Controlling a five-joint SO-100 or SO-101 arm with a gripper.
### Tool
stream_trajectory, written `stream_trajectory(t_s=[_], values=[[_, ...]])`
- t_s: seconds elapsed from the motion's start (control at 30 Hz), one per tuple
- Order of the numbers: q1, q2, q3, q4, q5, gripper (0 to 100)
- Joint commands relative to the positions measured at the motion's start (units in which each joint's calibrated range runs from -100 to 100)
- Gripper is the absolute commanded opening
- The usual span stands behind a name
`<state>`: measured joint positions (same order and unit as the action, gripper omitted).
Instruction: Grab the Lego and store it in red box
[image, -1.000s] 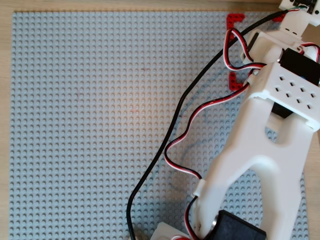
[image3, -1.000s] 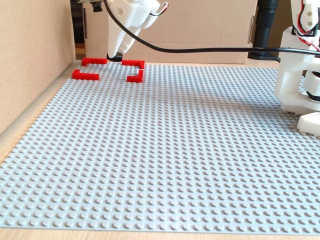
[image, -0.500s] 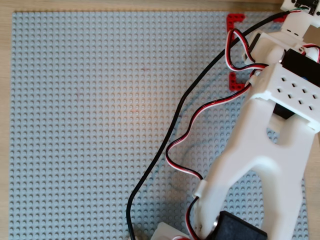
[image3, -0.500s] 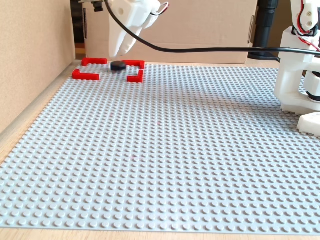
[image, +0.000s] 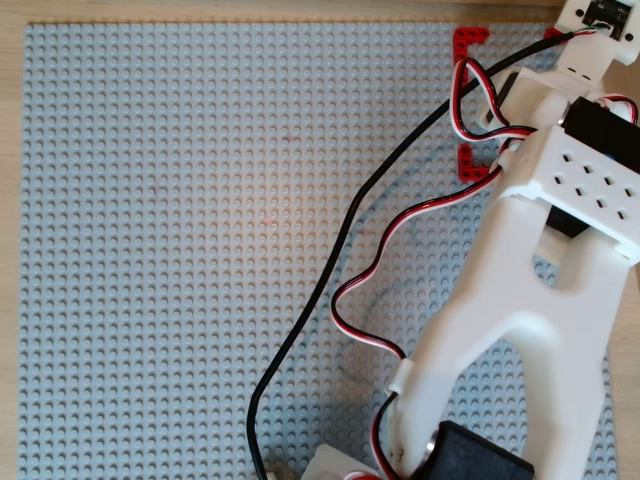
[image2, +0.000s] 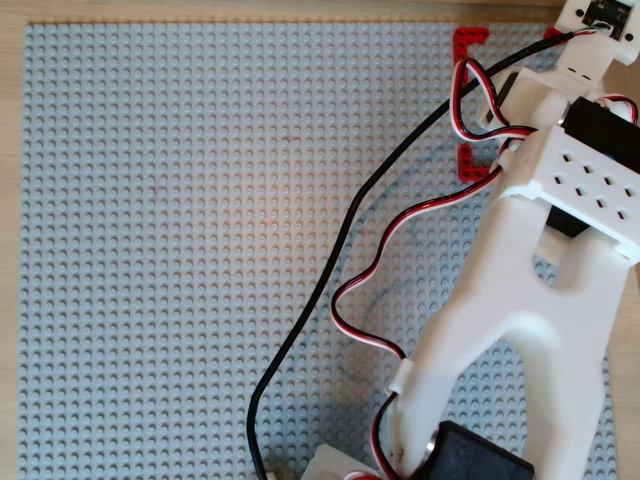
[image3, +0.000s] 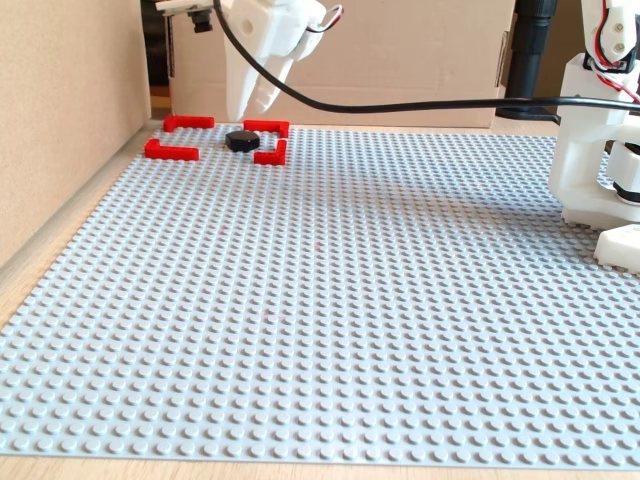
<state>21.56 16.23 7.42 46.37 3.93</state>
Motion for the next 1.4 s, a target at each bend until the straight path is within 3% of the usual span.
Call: stream_trajectory(t_s=[0.0, 0.7, 0.97, 1.37], values=[[0.44, -5.98, -2.15, 1.35, 0.08, 1], [-0.16, -38.35, -1.97, 32.4, 0.19, 2], [-5.07, -50.81, -1.88, 45.64, 0.29, 2], [-8.34, -75.3, 9.39, 52.22, 0.24, 2]])
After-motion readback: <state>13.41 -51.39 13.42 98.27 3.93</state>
